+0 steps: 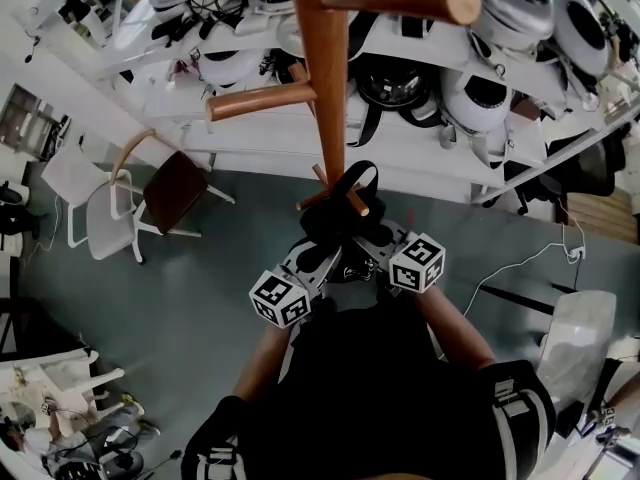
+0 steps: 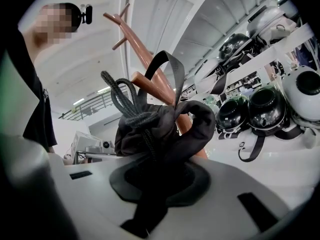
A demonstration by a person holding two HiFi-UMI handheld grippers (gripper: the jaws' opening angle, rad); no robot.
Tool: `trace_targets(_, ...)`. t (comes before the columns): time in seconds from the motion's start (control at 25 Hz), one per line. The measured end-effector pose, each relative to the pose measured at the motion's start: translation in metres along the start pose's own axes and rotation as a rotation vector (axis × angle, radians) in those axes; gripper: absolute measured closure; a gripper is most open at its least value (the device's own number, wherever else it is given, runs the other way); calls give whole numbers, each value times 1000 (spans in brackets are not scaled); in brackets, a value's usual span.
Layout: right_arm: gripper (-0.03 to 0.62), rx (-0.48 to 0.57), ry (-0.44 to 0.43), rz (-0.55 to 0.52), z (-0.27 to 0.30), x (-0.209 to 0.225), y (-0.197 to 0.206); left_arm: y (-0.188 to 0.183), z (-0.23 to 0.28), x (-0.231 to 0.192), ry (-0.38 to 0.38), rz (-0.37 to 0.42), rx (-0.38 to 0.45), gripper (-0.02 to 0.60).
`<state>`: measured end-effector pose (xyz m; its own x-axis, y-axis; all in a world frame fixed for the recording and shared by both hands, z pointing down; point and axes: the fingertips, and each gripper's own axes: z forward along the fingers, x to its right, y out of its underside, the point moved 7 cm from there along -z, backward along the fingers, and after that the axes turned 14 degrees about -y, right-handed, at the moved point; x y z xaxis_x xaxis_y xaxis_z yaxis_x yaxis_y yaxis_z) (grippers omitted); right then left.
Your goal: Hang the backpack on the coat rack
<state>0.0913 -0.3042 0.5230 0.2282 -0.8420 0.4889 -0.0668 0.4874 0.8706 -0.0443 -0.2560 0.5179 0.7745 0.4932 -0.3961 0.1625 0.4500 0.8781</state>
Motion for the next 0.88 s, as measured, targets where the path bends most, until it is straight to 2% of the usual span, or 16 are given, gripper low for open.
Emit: trace_targets(0.88,520,-87,-7,46,23,33,22,28,15,-37,-72,-17,-82,526)
